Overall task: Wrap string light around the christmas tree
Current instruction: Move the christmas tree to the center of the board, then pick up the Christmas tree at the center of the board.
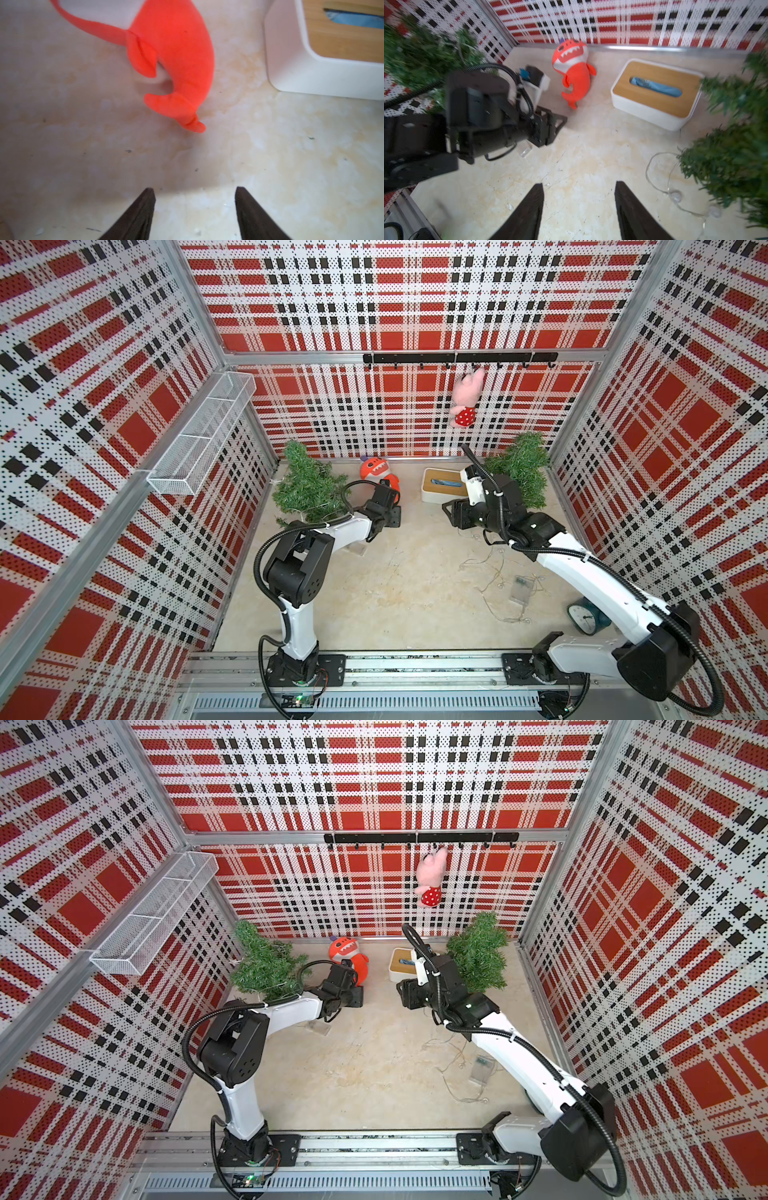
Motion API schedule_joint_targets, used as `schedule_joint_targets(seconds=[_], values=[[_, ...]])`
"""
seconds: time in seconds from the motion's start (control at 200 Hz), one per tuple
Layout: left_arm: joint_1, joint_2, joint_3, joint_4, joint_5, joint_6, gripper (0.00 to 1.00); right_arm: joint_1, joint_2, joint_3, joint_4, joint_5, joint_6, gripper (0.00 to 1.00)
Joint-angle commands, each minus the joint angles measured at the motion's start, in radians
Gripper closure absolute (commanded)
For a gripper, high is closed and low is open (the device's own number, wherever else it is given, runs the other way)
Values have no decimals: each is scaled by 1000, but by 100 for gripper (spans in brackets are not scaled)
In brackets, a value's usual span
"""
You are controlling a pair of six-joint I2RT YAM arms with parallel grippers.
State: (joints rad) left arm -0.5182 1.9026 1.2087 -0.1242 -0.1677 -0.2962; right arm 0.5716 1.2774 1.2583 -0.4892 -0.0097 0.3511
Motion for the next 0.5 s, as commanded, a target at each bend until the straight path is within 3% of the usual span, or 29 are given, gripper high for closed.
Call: schedule_joint_targets(seconds=[0.0, 0.19, 0.326, 0.491], values=[[-49, -81, -11, 67, 54, -33, 34, -28, -74, 116, -169, 102, -78, 38], [-210, -203, -110, 272, 33, -28, 31, -235, -143, 159, -210, 77, -89, 27], [-322, -281, -225, 533, 25, -4, 26, -424, -116, 227, -272, 67, -54, 3], [-386, -322, -281, 687, 11, 18, 21, -449, -17, 315, -232, 145, -41, 0]])
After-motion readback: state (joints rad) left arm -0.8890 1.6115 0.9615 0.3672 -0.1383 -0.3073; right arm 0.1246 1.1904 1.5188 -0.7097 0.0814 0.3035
